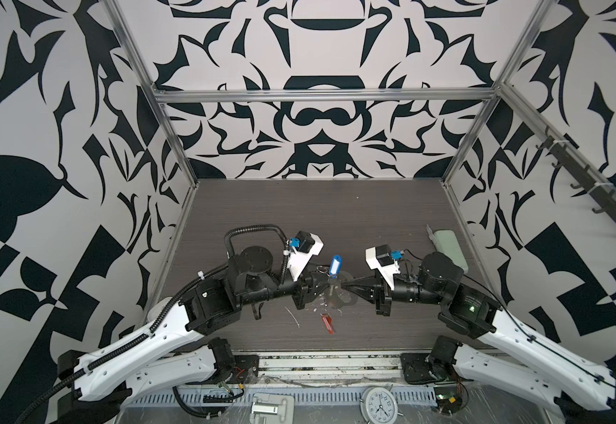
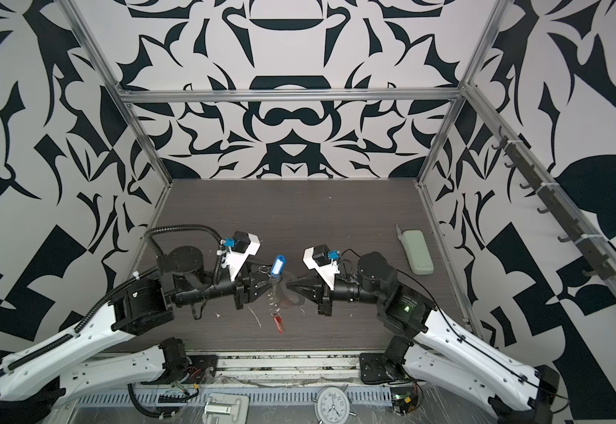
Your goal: Remove the keys from the keyring
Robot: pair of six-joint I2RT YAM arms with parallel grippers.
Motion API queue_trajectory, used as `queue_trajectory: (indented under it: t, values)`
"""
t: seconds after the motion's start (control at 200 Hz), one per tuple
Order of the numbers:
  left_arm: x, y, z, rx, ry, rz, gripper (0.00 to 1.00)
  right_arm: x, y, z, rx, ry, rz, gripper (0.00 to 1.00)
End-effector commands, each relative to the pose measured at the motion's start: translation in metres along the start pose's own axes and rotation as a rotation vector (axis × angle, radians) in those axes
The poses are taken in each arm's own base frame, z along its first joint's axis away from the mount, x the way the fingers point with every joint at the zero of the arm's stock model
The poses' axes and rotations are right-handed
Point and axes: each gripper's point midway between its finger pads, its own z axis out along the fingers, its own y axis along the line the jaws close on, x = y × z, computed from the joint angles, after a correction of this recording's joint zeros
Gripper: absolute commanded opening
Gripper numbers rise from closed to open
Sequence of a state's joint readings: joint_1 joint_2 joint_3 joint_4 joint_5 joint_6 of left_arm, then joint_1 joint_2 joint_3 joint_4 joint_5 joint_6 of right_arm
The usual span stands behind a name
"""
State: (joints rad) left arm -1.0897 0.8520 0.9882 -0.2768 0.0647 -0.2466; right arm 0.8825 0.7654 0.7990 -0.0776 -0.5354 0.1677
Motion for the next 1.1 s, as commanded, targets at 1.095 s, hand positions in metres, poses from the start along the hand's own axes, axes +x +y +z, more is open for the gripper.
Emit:
queue_trajectory:
  t: [1.095]
  values:
    - [-0.011, 0.049, -0.054, -0.268, -0.212, -0.031, 0.77, -0.026, -0.047, 0.006, 0.128, 0.256, 0.191, 0.0]
